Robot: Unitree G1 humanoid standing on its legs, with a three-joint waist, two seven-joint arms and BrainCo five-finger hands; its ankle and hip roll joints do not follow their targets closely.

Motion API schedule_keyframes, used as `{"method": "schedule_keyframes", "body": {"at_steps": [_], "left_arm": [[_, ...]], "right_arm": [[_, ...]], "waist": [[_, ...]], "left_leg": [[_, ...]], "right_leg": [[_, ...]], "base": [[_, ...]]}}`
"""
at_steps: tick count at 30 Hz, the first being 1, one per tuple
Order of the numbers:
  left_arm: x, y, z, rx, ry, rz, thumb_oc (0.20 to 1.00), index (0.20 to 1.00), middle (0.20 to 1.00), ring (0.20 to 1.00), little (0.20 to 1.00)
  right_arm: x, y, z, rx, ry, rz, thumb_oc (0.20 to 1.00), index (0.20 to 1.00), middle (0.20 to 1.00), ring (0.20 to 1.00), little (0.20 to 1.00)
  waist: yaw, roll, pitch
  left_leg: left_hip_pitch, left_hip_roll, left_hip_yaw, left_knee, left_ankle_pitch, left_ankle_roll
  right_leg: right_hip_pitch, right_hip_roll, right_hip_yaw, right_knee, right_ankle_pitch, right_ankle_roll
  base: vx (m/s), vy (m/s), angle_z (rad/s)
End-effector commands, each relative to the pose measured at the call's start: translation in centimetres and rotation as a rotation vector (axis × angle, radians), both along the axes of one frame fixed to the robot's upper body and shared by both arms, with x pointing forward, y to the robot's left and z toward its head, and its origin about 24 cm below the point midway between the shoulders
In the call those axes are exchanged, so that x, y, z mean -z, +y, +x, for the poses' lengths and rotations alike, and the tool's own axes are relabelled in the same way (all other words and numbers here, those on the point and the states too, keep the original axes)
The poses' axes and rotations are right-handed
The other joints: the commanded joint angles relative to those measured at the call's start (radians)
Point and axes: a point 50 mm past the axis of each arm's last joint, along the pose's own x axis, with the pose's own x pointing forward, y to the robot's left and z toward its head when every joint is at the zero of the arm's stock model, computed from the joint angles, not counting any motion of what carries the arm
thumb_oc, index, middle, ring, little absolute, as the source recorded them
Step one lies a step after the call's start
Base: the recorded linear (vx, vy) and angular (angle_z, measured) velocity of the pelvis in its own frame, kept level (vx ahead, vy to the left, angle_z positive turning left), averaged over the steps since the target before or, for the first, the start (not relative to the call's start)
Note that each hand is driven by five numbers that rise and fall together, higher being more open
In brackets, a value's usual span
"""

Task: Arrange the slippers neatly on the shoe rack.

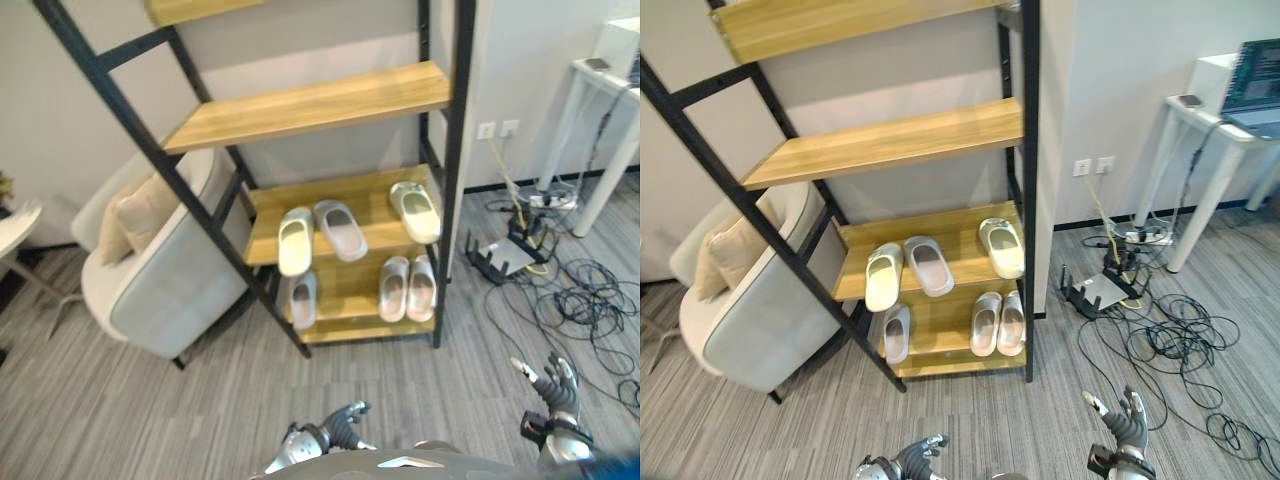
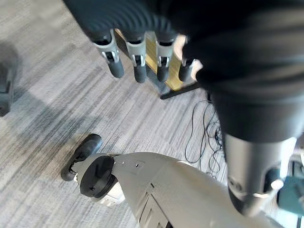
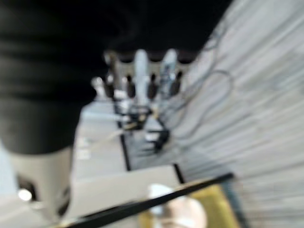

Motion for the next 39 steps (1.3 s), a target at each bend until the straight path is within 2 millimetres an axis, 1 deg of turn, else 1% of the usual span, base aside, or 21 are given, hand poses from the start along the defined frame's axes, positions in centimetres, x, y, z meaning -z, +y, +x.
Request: {"method": "schedule_keyframes", "body": {"at_steps": [1, 3, 4, 7, 11, 13, 16, 19, 20, 24, 29, 30, 31, 32, 36, 37, 38, 39], "left_arm": [[-0.4, -0.4, 1.2, -0.045, -0.054, -0.016, 1.0, 1.0, 1.0, 1.0, 1.0], [-0.3, -0.2, 1.2, -0.051, -0.055, -0.009, 1.0, 1.0, 1.0, 1.0, 1.0], [-0.2, 0.5, 1.5, -0.09, -0.054, 0.011, 1.0, 1.0, 1.0, 1.0, 1.0], [-0.2, 0.9, 1.7, -0.117, -0.056, 0.015, 1.0, 1.0, 1.0, 1.0, 1.0], [-0.2, 1.5, 2.0, -0.137, -0.067, 0.029, 1.0, 1.0, 1.0, 1.0, 1.0], [-0.2, 1.6, 1.9, -0.135, -0.074, 0.036, 1.0, 1.0, 1.0, 1.0, 1.0], [-0.2, 1.6, 1.9, -0.128, -0.084, 0.04, 1.0, 1.0, 1.0, 1.0, 1.0], [-0.3, 1.5, 2.0, -0.122, -0.084, 0.031, 1.0, 1.0, 1.0, 1.0, 1.0], [-0.3, 1.4, 1.7, -0.11, -0.075, 0.026, 1.0, 1.0, 1.0, 1.0, 1.0], [-0.1, 1.4, 1.0, -0.083, -0.052, 0.032, 1.0, 1.0, 1.0, 1.0, 1.0], [0.2, 1.6, 0.3, -0.029, -0.029, 0.053, 1.0, 1.0, 1.0, 1.0, 1.0], [0.2, 1.6, 0.3, -0.029, -0.029, 0.053, 1.0, 1.0, 1.0, 1.0, 1.0], [0.1, 1.8, 0.5, -0.018, -0.028, 0.057, 1.0, 1.0, 1.0, 1.0, 1.0], [0.1, 1.9, 0.7, -0.018, -0.029, 0.059, 1.0, 1.0, 1.0, 1.0, 1.0], [0.0, 2.0, 1.4, -0.012, -0.037, 0.064, 1.0, 1.0, 1.0, 1.0, 1.0], [0.0, 2.0, 1.4, -0.012, -0.038, 0.064, 1.0, 1.0, 1.0, 1.0, 1.0], [-0.1, 1.9, 1.7, -0.016, -0.041, 0.064, 1.0, 1.0, 1.0, 1.0, 1.0], [-0.1, 1.9, 1.9, -0.014, -0.046, 0.065, 1.0, 1.0, 1.0, 1.0, 1.0]], "right_arm": [[-2.5, 0.8, 1.2, -0.14, -0.129, -0.023, 1.0, 1.0, 1.0, 1.0, 1.0], [-2.7, 1.1, 1.3, -0.162, -0.137, -0.024, 1.0, 1.0, 1.0, 1.0, 1.0], [-3.0, 1.5, 1.6, -0.2, -0.146, -0.022, 1.0, 1.0, 1.0, 1.0, 1.0], [-3.2, 1.8, 1.8, -0.221, -0.161, -0.006, 1.0, 1.0, 1.0, 1.0, 1.0], [-4.9, 2.5, 3.0, -0.265, -0.252, -0.003, 1.0, 1.0, 1.0, 1.0, 1.0], [-6.1, 2.7, 3.4, -0.281, -0.297, -0.015, 1.0, 1.0, 1.0, 1.0, 1.0], [-7.1, 3.2, 3.8, -0.296, -0.341, -0.015, 1.0, 1.0, 1.0, 1.0, 1.0], [-7.3, 3.5, 3.9, -0.304, -0.349, -0.003, 1.0, 1.0, 1.0, 1.0, 1.0], [-7.4, 3.6, 4.2, -0.318, -0.348, -0.016, 1.0, 1.0, 1.0, 1.0, 1.0], [-8.0, 4.1, 4.9, -0.336, -0.369, -0.02, 1.0, 1.0, 1.0, 1.0, 1.0], [-9.7, 4.6, 7.4, -0.355, -0.422, -0.061, 1.0, 1.0, 1.0, 1.0, 1.0], [-9.7, 4.6, 7.4, -0.355, -0.422, -0.061, 1.0, 1.0, 1.0, 1.0, 1.0], [-10.6, 4.9, 8.8, -0.37, -0.449, -0.07, 1.0, 1.0, 1.0, 1.0, 1.0], [-11.1, 4.9, 9.5, -0.364, -0.46, -0.081, 1.0, 1.0, 1.0, 1.0, 1.0], [-12.8, 4.6, 11.2, -0.317, -0.492, -0.128, 1.0, 1.0, 1.0, 1.0, 1.0], [-12.8, 4.6, 11.2, -0.317, -0.493, -0.129, 1.0, 1.0, 1.0, 1.0, 1.0], [-13.3, 4.3, 12.0, -0.283, -0.488, -0.143, 1.0, 1.0, 1.0, 1.0, 1.0], [-13.6, 4.2, 12.4, -0.272, -0.489, -0.143, 1.0, 1.0, 1.0, 1.0, 1.0]], "waist": [[-0.012, 0.023, -0.007], [-0.009, 0.022, -0.01], [0.003, 0.019, -0.018], [0.009, 0.017, -0.026], [0.019, 0.013, -0.036], [0.024, 0.012, -0.041], [0.032, 0.009, -0.044], [0.039, 0.005, -0.047], [0.05, -0.002, -0.053], [0.063, -0.012, -0.065], [0.091, -0.031, -0.079], [0.09, -0.031, -0.079], [0.104, -0.04, -0.078], [0.108, -0.044, -0.076], [0.123, -0.057, -0.071], [0.122, -0.057, -0.071], [0.13, -0.062, -0.064], [0.132, -0.064, -0.061]], "left_leg": [[0.1, -0.051, 0.013, -0.07, 0.094, -0.005], [0.109, -0.057, 0.014, -0.082, 0.089, -0.002], [0.109, -0.069, 0.013, -0.094, 0.082, 0.006], [0.114, -0.078, 0.01, -0.114, 0.074, 0.015], [0.112, -0.097, 0.003, -0.143, 0.059, 0.034], [0.112, -0.107, 0.0, -0.155, 0.052, 0.044], [0.111, -0.118, -0.01, -0.161, 0.046, 0.055], [0.11, -0.125, -0.018, -0.165, 0.041, 0.063], [0.108, -0.13, -0.026, -0.167, 0.037, 0.068], [0.105, -0.14, -0.034, -0.175, 0.033, 0.078], [0.096, -0.16, -0.055, -0.2, 0.029, 0.093], [0.096, -0.16, -0.055, -0.2, 0.029, 0.094], [0.084, -0.167, -0.063, -0.202, 0.029, 0.099], [0.077, -0.17, -0.067, -0.203, 0.029, 0.101], [0.055, -0.18, -0.079, -0.205, 0.026, 0.111], [0.054, -0.18, -0.08, -0.204, 0.025, 0.112], [0.038, -0.186, -0.087, -0.2, 0.022, 0.118], [0.029, -0.187, -0.091, -0.197, 0.021, 0.121]], "right_leg": [[0.053, -0.056, 0.053, -0.102, 0.037, 0.035], [0.056, -0.059, 0.05, -0.107, 0.035, 0.039], [0.064, -0.064, 0.043, -0.127, 0.037, 0.048], [0.072, -0.069, 0.032, -0.145, 0.039, 0.055], [0.079, -0.078, 0.017, -0.167, 0.043, 0.067], [0.084, -0.081, 0.006, -0.175, 0.043, 0.073], [0.089, -0.088, -0.005, -0.181, 0.045, 0.081], [0.097, -0.093, -0.013, -0.19, 0.048, 0.087], [0.106, -0.097, -0.023, -0.199, 0.051, 0.093], [0.116, -0.099, -0.037, -0.213, 0.052, 0.102], [0.128, -0.101, -0.065, -0.235, 0.054, 0.119], [0.129, -0.101, -0.066, -0.235, 0.054, 0.119], [0.132, -0.101, -0.077, -0.244, 0.057, 0.124], [0.133, -0.101, -0.083, -0.25, 0.059, 0.127], [0.131, -0.102, -0.106, -0.257, 0.057, 0.139], [0.13, -0.103, -0.107, -0.257, 0.057, 0.139], [0.125, -0.105, -0.114, -0.259, 0.058, 0.144], [0.122, -0.105, -0.116, -0.259, 0.058, 0.146]], "base": [[0.21, 0.045, -0.14], [0.13, 0.032, -0.08], [0.08, 0.021, -0.04], [0.09, 0.021, 0.08], [0.06, 0.031, 0.16], [0.05, 0.042, 0.1], [0.03, 0.047, 0.1], [0.02, 0.027, 0.15], [0.03, 0.025, 0.16], [0.04, 0.024, 0.17], [0.04, 0.04, 0.14], [0.03, 0.046, 0.1], [0.02, 0.044, 0.17], [0.02, 0.062, 0.18], [0.02, 0.043, 0.21], [0.01, 0.058, 0.2], [0.0, 0.053, 0.14], [0.0, 0.066, 0.11]]}}
